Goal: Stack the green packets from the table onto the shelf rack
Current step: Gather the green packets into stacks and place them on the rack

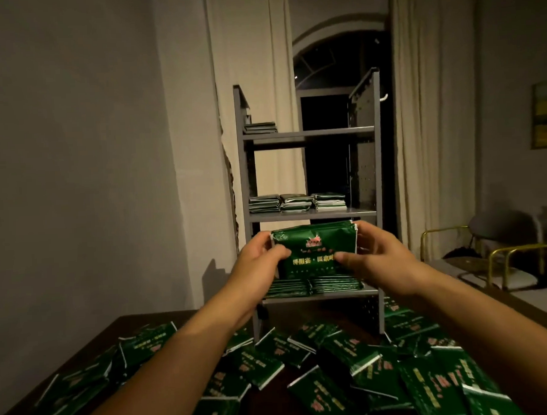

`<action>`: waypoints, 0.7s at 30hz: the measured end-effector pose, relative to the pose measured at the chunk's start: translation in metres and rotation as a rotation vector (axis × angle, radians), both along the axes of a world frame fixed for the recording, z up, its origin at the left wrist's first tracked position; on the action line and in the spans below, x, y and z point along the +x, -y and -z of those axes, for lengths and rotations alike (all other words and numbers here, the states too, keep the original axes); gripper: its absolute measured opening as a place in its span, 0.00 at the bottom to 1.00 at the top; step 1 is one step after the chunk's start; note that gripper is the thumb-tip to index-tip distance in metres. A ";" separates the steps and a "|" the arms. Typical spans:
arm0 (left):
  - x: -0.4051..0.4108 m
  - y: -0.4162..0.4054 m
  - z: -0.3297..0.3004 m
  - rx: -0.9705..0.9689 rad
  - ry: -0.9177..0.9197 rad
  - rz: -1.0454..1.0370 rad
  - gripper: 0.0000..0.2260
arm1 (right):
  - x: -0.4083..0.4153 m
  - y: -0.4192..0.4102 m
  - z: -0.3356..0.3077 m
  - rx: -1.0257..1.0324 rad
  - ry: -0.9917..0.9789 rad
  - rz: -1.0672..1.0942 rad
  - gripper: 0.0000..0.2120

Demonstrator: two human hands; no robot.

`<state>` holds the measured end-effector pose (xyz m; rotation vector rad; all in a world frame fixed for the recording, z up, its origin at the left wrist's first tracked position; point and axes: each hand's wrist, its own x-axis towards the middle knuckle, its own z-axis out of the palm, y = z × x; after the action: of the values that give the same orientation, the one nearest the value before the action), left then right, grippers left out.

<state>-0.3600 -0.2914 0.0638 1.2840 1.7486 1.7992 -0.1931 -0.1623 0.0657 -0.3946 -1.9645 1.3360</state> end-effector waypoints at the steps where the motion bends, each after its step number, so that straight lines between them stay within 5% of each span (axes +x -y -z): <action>1: -0.001 -0.001 -0.003 0.006 -0.015 0.003 0.08 | -0.001 -0.001 -0.004 -0.013 -0.011 0.000 0.16; 17: -0.057 -0.042 -0.037 0.106 -0.107 0.041 0.10 | -0.052 -0.044 -0.036 0.015 -0.074 -0.003 0.15; 21: -0.066 -0.056 -0.039 0.082 -0.353 -0.232 0.07 | -0.064 -0.057 -0.053 0.067 -0.223 0.123 0.11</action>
<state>-0.4259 -0.2358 0.1028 1.5672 2.1049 1.8717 -0.2571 -0.1048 0.1186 -0.3148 -1.7661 1.1804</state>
